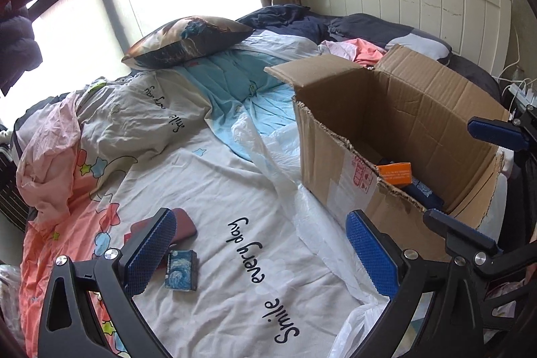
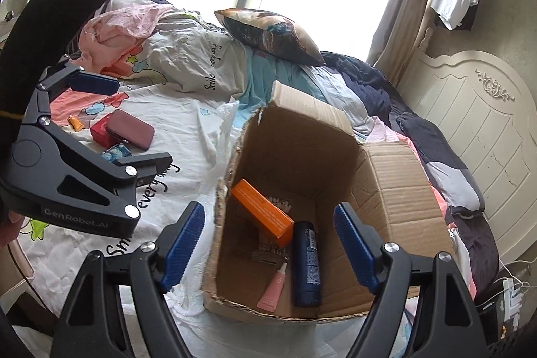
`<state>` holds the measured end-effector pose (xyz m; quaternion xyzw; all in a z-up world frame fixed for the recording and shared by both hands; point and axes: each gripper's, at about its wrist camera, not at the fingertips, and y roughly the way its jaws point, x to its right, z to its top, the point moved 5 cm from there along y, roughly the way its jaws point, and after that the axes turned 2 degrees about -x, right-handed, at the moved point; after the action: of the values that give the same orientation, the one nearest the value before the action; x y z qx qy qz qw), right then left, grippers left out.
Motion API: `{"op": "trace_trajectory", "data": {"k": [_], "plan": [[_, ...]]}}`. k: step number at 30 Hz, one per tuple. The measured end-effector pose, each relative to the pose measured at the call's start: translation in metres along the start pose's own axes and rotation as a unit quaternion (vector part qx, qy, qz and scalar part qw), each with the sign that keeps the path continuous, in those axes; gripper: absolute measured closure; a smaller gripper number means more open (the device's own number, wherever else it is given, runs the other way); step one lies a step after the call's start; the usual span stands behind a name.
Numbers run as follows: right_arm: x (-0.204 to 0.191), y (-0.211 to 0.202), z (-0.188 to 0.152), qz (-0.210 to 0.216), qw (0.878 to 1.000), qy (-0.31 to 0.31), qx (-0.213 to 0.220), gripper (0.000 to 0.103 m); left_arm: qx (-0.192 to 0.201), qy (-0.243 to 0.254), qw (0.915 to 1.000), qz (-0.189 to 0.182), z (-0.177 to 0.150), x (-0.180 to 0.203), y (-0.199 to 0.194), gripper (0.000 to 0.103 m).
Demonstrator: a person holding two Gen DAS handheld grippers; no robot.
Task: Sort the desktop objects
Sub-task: 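Withdraw both tools from the box back over the bed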
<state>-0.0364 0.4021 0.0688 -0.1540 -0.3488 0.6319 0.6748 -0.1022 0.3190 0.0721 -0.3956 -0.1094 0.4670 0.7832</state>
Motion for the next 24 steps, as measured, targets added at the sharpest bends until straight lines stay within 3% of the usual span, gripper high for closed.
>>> {"op": "trace_trajectory", "data": {"k": [14,24], "plan": [[-0.099,0.026,0.012,0.050,0.995,-0.082,-0.008,0.024,-0.041,-0.054,0.9952,0.070,-0.065,-0.101,0.001,0.000],[-0.155,0.053,0.018,0.088,0.990,-0.108,-0.017,0.024,-0.073,-0.058,0.9887,0.117,-0.122,-0.142,0.012,0.000]]}}
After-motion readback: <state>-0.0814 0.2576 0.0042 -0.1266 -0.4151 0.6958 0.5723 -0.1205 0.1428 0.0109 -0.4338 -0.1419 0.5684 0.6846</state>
